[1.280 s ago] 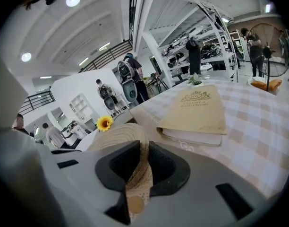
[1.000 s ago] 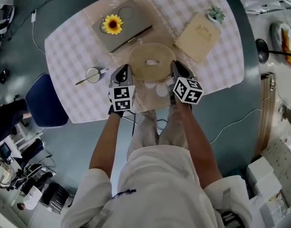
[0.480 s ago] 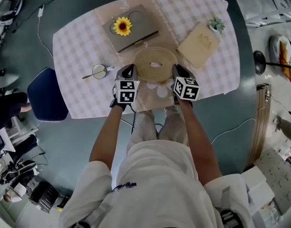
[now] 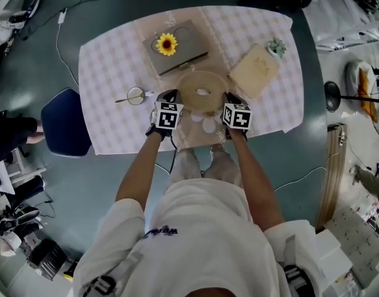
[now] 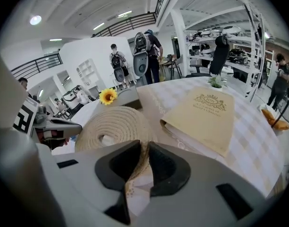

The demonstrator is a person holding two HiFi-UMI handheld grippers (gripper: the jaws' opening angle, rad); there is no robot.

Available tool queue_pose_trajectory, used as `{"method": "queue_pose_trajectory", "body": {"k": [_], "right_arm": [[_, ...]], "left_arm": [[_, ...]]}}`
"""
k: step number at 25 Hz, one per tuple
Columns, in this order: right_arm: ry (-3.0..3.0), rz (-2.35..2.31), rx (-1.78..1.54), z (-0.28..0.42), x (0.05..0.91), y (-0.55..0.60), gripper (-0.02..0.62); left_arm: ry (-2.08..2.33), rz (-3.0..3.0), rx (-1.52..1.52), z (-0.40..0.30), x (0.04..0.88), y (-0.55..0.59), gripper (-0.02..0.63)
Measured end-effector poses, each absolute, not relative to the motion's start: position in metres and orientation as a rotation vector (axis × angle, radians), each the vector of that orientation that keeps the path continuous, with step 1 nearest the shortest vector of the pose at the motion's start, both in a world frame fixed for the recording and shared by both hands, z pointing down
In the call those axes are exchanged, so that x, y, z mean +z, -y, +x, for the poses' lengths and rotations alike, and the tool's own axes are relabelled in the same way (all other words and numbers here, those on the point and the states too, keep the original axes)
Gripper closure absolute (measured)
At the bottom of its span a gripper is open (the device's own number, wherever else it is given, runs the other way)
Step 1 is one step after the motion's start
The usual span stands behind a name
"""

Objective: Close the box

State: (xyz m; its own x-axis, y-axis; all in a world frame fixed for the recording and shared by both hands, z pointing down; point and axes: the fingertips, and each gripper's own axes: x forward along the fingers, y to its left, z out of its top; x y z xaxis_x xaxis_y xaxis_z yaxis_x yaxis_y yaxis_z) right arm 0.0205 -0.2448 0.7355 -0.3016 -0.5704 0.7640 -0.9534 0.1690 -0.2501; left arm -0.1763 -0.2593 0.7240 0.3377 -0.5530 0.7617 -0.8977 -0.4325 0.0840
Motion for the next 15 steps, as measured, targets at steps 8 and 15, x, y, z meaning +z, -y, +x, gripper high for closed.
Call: {"method": "queue_pose_trajectory", "body": {"k": [8,15], "right_arm": [[1.886,1.328,0.991,0.0192,0.736,0.2448,0.529],[1.87,1.333,0.993,0.0193,0.7335,0.2518,0.529]], "left_arm": [[1.215,2.079,0.986,-0.1738,0.7243,0.2582,0.605],[1.192,2.071,0.994,-0.1728,0.7246,0.2629,0.604]]}}
